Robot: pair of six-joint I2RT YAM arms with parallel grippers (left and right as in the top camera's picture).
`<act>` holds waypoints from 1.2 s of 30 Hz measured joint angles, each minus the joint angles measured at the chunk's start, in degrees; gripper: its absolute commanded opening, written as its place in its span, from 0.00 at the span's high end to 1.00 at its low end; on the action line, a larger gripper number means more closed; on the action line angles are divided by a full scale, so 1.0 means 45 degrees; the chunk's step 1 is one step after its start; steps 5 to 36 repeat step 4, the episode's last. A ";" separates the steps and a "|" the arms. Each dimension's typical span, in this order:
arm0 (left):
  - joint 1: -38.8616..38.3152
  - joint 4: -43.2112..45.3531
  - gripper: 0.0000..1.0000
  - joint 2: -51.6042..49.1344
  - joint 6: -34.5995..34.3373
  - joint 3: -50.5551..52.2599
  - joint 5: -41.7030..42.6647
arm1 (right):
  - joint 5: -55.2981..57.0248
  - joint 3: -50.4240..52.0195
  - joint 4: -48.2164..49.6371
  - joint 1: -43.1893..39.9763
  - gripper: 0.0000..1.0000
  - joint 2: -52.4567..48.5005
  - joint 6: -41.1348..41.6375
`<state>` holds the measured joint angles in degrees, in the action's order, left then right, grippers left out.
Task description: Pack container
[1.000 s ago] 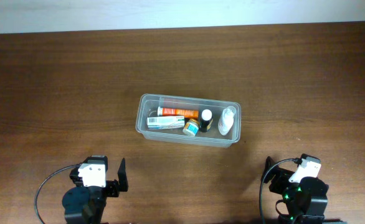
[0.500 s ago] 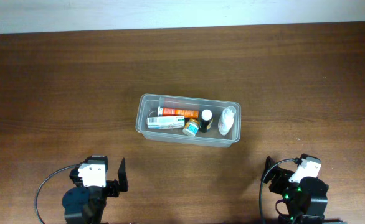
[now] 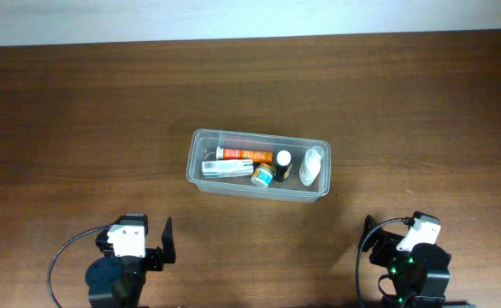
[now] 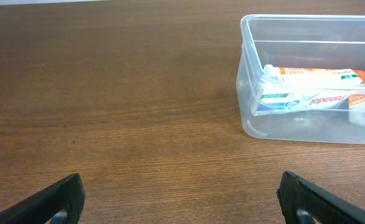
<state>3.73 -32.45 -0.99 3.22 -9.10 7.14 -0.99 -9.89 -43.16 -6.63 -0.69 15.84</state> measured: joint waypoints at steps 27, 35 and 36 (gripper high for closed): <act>0.0000 0.0000 0.00 0.0000 -0.0005 0.0000 0.0000 | 0.0005 0.0000 0.0000 0.0000 0.02 0.0000 0.0000; 0.0000 0.0000 0.00 0.0000 -0.0005 0.0000 0.0000 | 0.0005 0.0000 0.0000 0.0000 0.02 0.0000 0.0000; 0.0000 0.0000 0.00 0.0000 -0.0005 0.0000 0.0000 | 0.0005 0.0000 0.0000 0.0000 0.02 0.0000 0.0000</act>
